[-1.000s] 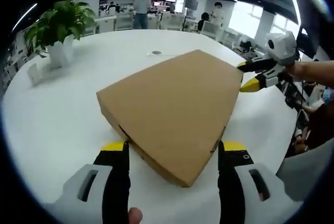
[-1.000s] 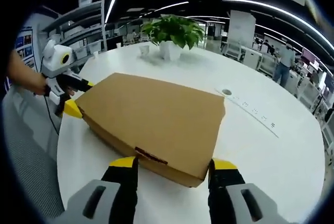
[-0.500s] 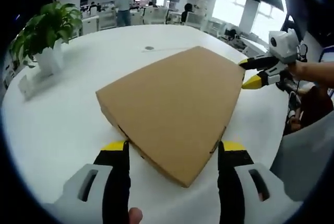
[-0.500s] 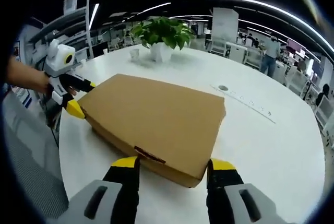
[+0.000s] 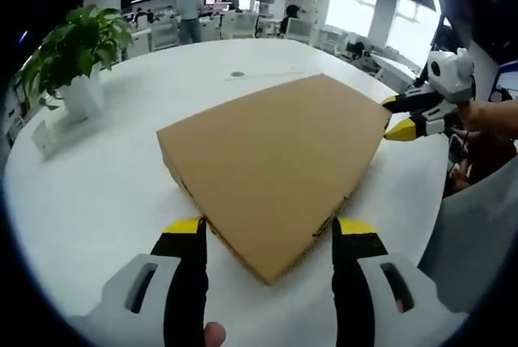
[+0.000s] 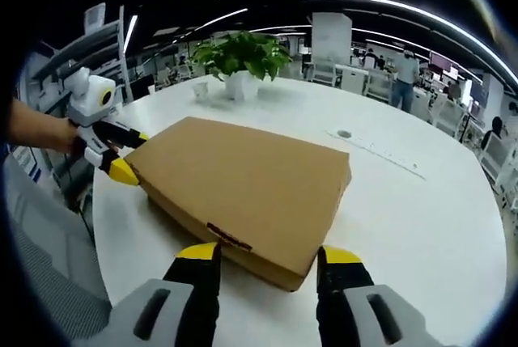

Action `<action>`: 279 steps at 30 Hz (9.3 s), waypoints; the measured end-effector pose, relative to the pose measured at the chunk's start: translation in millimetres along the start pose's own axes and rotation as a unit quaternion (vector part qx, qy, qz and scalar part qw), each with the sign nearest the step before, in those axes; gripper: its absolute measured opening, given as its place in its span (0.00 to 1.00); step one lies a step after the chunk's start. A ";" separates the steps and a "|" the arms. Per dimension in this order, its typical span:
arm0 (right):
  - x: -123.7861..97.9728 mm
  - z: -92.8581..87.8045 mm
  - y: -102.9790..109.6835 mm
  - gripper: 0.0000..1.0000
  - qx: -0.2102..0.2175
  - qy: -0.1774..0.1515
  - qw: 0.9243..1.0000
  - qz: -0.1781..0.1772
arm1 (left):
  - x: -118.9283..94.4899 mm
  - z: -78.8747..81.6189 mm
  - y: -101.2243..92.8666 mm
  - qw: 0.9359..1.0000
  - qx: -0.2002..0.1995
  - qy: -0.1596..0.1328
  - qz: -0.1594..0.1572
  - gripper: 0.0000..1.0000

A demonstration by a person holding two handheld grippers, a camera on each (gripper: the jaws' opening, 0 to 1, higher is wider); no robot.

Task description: Operate the shoe box by opening the lid, removing the specified soft item, and placing it in the target area until the item is outside and the box remains undamaged.

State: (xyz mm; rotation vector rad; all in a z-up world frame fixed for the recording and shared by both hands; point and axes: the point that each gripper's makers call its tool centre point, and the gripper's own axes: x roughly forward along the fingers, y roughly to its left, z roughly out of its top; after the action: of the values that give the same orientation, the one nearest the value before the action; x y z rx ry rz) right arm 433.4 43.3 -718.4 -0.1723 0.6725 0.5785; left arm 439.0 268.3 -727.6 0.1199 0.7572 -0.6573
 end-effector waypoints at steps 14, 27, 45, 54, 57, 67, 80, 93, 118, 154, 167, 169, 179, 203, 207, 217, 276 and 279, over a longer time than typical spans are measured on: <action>5.0 3.5 29.7 0.43 0.025 -0.025 0.999 -0.033 | -12.5 -8.1 23.9 1.000 0.006 0.004 0.012 0.56; 6.9 3.3 54.6 0.40 0.029 -0.003 0.998 -0.049 | -20.5 -13.1 42.2 0.999 0.025 0.019 -0.006 0.57; 5.0 1.1 82.2 0.37 0.020 0.003 0.999 -0.033 | -39.4 -28.6 53.3 0.999 0.024 0.020 -0.013 0.55; 5.4 1.0 97.8 0.35 0.010 0.007 1.000 -0.021 | -56.0 -40.3 53.2 0.999 0.021 0.023 -0.010 0.54; 5.9 1.8 101.0 0.34 0.014 0.005 1.000 -0.018 | -60.8 -42.7 51.6 1.000 0.018 0.023 -0.010 0.54; 5.7 -1.7 98.6 0.32 -0.022 -0.015 1.000 -0.005 | -63.9 -42.4 49.2 1.000 0.023 0.013 -0.003 0.56; 6.2 -0.9 98.8 0.32 -0.023 -0.029 0.999 0.002 | -63.7 -43.3 52.1 0.999 0.044 -0.012 0.030 0.55; -1.0 8.2 100.8 0.33 -0.010 -0.022 1.000 0.007 | -70.3 -35.5 51.1 1.000 0.019 -0.005 0.021 0.57; -30.2 54.8 106.0 0.43 -0.004 -0.050 0.998 0.036 | -98.0 -0.4 46.1 0.999 0.039 -0.022 0.016 0.59; -33.4 129.8 60.8 0.31 -0.042 -0.113 0.993 0.003 | -112.2 76.5 78.3 0.990 0.053 -0.113 0.066 0.39; -28.3 144.3 46.1 0.26 -0.048 -0.120 0.992 -0.009 | -109.5 93.3 91.3 0.988 0.055 -0.122 0.079 0.31; -27.3 145.6 44.7 0.25 -0.049 -0.119 0.992 -0.009 | -108.9 95.0 93.0 0.988 0.053 -0.123 0.079 0.31; -23.1 153.4 32.5 0.18 -0.053 -0.117 0.991 -0.024 | -106.0 104.2 101.9 0.987 0.045 -0.125 0.088 0.25; -14.8 166.2 8.5 0.01 -0.050 -0.121 0.990 -0.053 | -99.7 119.3 133.4 0.982 0.030 -0.140 0.122 0.02; -13.2 168.1 6.4 0.00 -0.049 -0.122 0.990 -0.053 | -97.5 122.8 135.4 0.981 0.018 -0.142 0.127 0.01; -11.3 169.8 4.3 0.00 -0.044 -0.125 0.990 -0.056 | -93.1 124.3 139.6 0.980 0.020 -0.131 0.146 0.00; 35.7 102.8 -5.1 0.00 0.018 -0.072 0.994 -0.081 | -80.3 134.7 152.8 0.979 0.023 -0.134 0.149 0.03; 36.4 103.6 -5.5 0.00 0.015 -0.070 0.994 -0.080 | -79.7 129.1 155.9 0.980 0.015 -0.132 0.149 0.06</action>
State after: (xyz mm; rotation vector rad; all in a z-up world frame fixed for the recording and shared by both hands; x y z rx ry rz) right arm 515.2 89.4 -661.3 -0.1549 0.5245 0.4225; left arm 565.7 390.5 -599.8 0.1671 0.4610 -0.3884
